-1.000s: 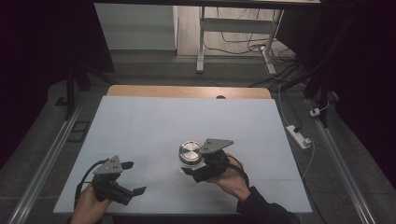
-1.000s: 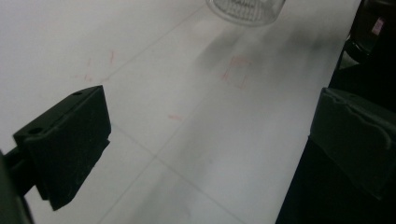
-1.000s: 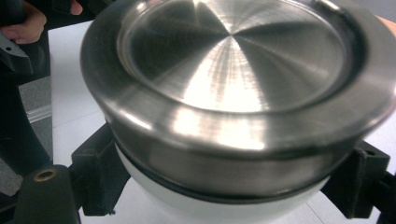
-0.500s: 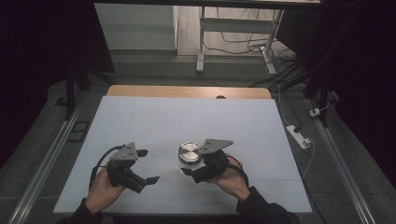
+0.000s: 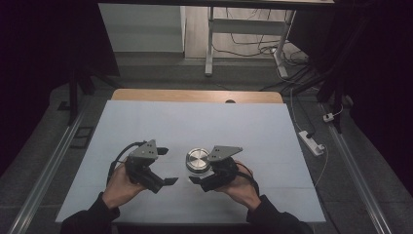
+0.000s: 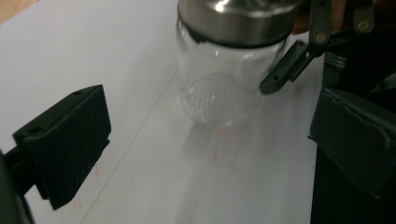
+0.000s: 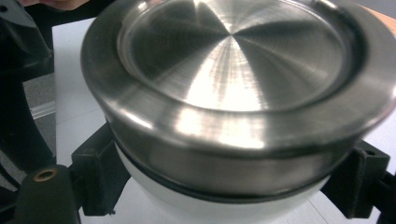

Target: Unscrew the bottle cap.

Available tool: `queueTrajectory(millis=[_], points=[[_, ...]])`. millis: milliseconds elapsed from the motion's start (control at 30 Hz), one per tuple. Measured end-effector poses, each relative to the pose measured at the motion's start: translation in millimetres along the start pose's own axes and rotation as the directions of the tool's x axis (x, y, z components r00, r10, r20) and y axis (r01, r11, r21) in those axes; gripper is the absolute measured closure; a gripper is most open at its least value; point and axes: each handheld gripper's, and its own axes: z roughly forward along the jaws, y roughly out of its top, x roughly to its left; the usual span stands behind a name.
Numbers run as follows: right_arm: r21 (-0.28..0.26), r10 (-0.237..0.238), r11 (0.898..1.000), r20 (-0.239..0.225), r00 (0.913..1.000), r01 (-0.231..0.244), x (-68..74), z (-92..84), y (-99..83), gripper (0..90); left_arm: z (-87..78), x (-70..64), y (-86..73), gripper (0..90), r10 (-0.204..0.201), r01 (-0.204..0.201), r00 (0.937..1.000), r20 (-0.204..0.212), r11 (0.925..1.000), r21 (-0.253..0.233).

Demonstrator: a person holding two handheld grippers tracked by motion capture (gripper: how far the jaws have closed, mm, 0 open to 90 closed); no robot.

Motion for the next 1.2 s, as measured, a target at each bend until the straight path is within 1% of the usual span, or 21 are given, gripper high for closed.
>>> queueTrajectory(millis=[67, 200, 267, 300, 367, 400, 433, 533, 600, 633, 667, 733, 867, 900, 933, 1000, 1033, 1067, 1100, 1133, 1200], points=[[0.004, 0.004, 1.0, -0.006, 1.0, -0.004, 0.8, 0.7, -0.3, 14.8, 1.7, 3.2, 7.0, 0.0, 0.023, -0.023, 0.9995, 0.022, 0.9997, 0.002], [0.004, 0.003, 1.0, -0.014, 0.9999, -0.003, 1.7, 1.9, -0.6, 14.8, 4.3, 6.4, 13.8, 0.0, 0.049, -0.049, 0.9975, 0.051, 0.9988, -0.006], [0.005, -0.002, 1.0, -0.018, 0.9998, 0.002, 2.1, 2.1, -0.8, 14.8, 8.3, 8.9, 20.3, 0.0, 0.08, -0.08, 0.9933, 0.083, 0.9968, -0.008], [0.003, -0.004, 1.0, -0.023, 0.9997, 0.005, 2.2, 2.2, -0.9, 14.8, 8.3, 8.9, 20.3, 0.0, 0.08, -0.08, 0.9933, 0.083, 0.9968, -0.008], [0.004, -0.007, 1.0, -0.032, 0.9994, 0.007, 2.8, 2.2, -1.0, 14.8, 15.1, 10.6, 25.2, 0.0, 0.111, -0.112, 0.9875, 0.112, 0.9937, 0.0], [0.005, -0.009, 1.0, -0.039, 0.9992, 0.009, 3.1, 2.2, -1.0, 14.8, 15.1, 10.6, 25.2, 0.0, 0.111, -0.112, 0.9875, 0.112, 0.9937, 0.0], [0.004, -0.012, 1.0, -0.047, 0.9988, 0.012, 3.2, 2.2, -1.1, 14.8, 20.2, 13.1, 28.0, 0.0, 0.126, -0.127, 0.9821, 0.14, 0.9919, -0.004], [0.007, -0.021, 1.0, -0.069, 0.9974, 0.021, 3.9, 2.8, -1.2, 14.8, 27.8, 17.3, 32.2, 0.0, 0.142, -0.142, 0.9691, 0.202, 0.9898, -0.013], [0.01, -0.031, 0.999, -0.088, 0.9956, 0.032, 4.7, 3.4, -1.2, 14.8, 32.6, 19.3, 34.9, 0.0, 0.161, -0.16, 0.9565, 0.243, 0.9868, -0.023], [0.012, -0.035, 0.999, -0.096, 0.9948, 0.036, 5.3, 3.7, -1.3, 14.8, 32.6, 19.3, 34.9, 0.3, 0.161, -0.16, 0.9565, 0.243, 0.9868, -0.023], [0.015, -0.038, 0.999, -0.106, 0.9936, 0.04, 5.8, 3.9, -1.4, 14.8, 37.5, 20.2, 37.3, 0.4, 0.177, -0.176, 0.9408, 0.289, 0.9839, -0.03], [0.018, -0.041, 0.999, -0.126, 0.9912, 0.044, 6.7, 4.7, -1.7, 14.8, 41.7, 20.0, 39.8, 1.1, 0.196, -0.196, 0.9277, 0.318, 0.9801, -0.03], [0.021, -0.056, 0.998, -0.161, 0.9854, 0.06, 8.0, 5.0, -1.9, 14.8, 46.8, 17.5, 43.9, 4.4, 0.24, -0.244, 0.9038, 0.354, 0.9691, -0.034], [0.023, -0.06, 0.998, -0.17, 0.9837, 0.065, 8.4, 4.8, -1.8, 14.8, 46.8, 17.5, 43.9, 5.7, 0.24, -0.244, 0.9038, 0.354, 0.9691, -0.034], [0.023, -0.063, 0.997, -0.179, 0.9818, 0.068, 8.7, 4.4, -1.6, 14.8, 48.2, 15.8, 44.9, 7.3, 0.259, -0.265, 0.896, 0.36, 0.9636, -0.035], [0.02, -0.07, 0.997, -0.195, 0.9784, 0.076, 9.0, 3.7, -1.2, 14.8, 48.6, 14.6, 45.0, 11.4, 0.274, -0.278, 0.8863, 0.373, 0.9596, -0.044], [0.023, -0.071, 0.997, -0.201, 0.9769, 0.077, 9.5, 3.1, -1.0, 14.8, 48.2, 14.0, 44.6, 16.0, 0.283, -0.282, 0.8825, 0.376, 0.9576, -0.058], [0.023, -0.068, 0.997, -0.202, 0.977, 0.074, 10.3, 2.8, -0.7, 14.8, 47.7, 13.3, 44.1, 18.8, 0.285, -0.278, 0.8847, 0.369, 0.9577, -0.074], [0.022, -0.082, 0.996, -0.2, 0.9763, 0.089, 9.2, 2.4, -0.7, 14.8, 47.4, 12.8, 43.8, 19.1, 0.28, -0.271, 0.8903, 0.359, 0.9596, -0.076], [0.019, -0.076, 0.997, -0.199, 0.9771, 0.081, 9.0, 1.9, -0.5, 14.8, 47.1, 12.2, 43.4, 19.3, 0.275, -0.264, 0.8964, 0.348, 0.9612, -0.079], [0.016, -0.076, 0.997, -0.182, 0.9804, 0.08, 7.9, 1.4, -0.1, 14.8, 47.1, 11.4, 43.1, 19.4, 0.25, -0.239, 0.9151, 0.316, 0.9682, -0.076]])
